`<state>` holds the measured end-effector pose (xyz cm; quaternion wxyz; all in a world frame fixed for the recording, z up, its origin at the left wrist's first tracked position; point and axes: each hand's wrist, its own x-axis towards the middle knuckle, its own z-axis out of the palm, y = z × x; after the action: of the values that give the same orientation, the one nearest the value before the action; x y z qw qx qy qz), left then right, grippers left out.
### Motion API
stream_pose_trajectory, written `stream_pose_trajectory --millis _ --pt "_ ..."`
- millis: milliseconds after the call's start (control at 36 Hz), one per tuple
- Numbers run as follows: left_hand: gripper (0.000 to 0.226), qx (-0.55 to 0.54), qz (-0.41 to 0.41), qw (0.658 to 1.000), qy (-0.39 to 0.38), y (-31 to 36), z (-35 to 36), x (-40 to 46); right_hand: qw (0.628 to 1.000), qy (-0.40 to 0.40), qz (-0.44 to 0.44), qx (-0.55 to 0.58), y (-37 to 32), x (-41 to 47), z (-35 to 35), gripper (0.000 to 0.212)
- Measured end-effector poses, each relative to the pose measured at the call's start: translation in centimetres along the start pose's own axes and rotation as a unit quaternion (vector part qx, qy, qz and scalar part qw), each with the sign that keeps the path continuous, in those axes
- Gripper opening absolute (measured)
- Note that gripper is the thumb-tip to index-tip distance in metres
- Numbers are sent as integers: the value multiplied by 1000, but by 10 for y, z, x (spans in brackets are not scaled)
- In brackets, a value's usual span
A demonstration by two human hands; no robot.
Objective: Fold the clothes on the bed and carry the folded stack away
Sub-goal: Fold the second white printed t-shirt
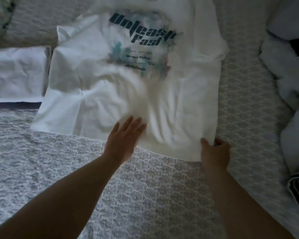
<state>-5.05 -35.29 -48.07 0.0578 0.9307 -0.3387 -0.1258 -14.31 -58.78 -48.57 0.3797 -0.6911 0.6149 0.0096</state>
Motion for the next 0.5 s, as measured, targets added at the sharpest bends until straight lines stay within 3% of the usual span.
stream_pose_trajectory --millis 111,306,444,500 --pt "58 40 33 998 36 -1 -5 5 986 -99 -35 -127 2 16 -19 43" --pt "67 44 65 997 -5 36 -8 -31 969 -106 -65 -212 35 15 -60 40" --pt "66 30 1 975 -220 94 6 -70 965 -108 -23 -237 81 4 -97 38" --pt "64 21 3 968 -252 111 5 -84 959 -107 -7 -262 97 -1 -111 38"
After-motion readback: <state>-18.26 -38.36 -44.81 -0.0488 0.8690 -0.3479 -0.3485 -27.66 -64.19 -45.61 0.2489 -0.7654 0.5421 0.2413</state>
